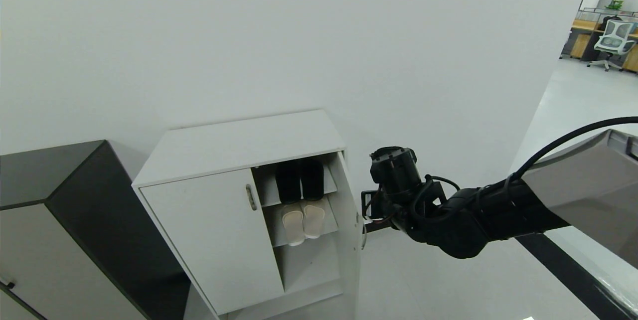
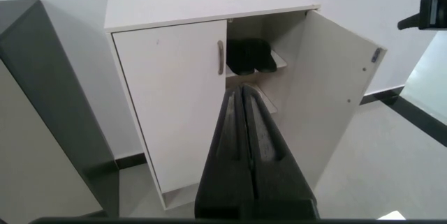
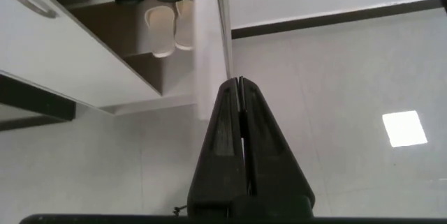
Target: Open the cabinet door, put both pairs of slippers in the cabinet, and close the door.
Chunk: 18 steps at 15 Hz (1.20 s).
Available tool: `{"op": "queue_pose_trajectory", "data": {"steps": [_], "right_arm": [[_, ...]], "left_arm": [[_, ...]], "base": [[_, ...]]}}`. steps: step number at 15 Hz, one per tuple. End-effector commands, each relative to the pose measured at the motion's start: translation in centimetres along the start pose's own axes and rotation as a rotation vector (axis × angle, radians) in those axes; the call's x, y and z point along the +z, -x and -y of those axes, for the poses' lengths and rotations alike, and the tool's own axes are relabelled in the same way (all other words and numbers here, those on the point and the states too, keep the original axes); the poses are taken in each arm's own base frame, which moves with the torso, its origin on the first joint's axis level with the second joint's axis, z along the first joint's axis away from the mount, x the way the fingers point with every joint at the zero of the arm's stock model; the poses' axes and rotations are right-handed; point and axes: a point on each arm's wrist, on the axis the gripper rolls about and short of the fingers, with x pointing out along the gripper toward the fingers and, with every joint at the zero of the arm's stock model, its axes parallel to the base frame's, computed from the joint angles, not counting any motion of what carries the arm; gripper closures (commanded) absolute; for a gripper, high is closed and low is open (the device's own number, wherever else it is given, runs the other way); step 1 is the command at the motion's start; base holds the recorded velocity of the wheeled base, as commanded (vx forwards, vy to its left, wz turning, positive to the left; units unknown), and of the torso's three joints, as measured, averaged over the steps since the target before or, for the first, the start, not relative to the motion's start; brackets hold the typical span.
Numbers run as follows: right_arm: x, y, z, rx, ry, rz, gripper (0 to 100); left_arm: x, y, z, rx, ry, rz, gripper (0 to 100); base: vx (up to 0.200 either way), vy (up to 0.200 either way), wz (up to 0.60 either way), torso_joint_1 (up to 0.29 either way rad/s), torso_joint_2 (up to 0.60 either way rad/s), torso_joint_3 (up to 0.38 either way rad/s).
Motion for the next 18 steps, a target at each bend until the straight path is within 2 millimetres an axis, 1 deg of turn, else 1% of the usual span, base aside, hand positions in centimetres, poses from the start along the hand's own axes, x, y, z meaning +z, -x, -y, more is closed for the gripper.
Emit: {"op": "queue_pose_trajectory", "data": {"steps": [1,6,12,15,17,18], "right_arm": [[0.1,0.8,0.0,0.010,0.025,0.002,100],[-0.2,1.5,-0.4,0.024,0.042,-0.004,100],[-0.6,1.6,0.0,0.022,0.048,-0.012,100],[-0.7,1.2,0.9,0.015,0.067,0.015,100],[-1.4,0.9,1.7,0.013,0.108,0.007,100],[-1.6,1.2,2.2,0.039,0.104,0.012,100]], "left_arm": [[0.0,0.0,0.0,0.000,0.001,0.001,100],[0.0,0.0,0.0,0.000,0.001,0.001,100],[0.0,0.0,0.0,0.000,0.002,0.001,100],[0.0,0.0,0.0,0.000,0.002,0.001,100],[0.0,0.0,0.0,0.000,0.002,0.001,100],[0.0,0.0,0.0,0.000,0.002,0.001,100]], "base": [[0.000,0.000,0.00,0.000,0.00,0.000],[0.000,0.000,0.00,0.000,0.00,0.000],[0.000,0.000,0.60,0.002,0.00,0.002],[0.000,0.000,0.00,0.000,0.00,0.000],[0.000,0.000,0.00,0.000,0.00,0.000],[0.000,0.000,0.00,0.000,0.00,0.000]]}}
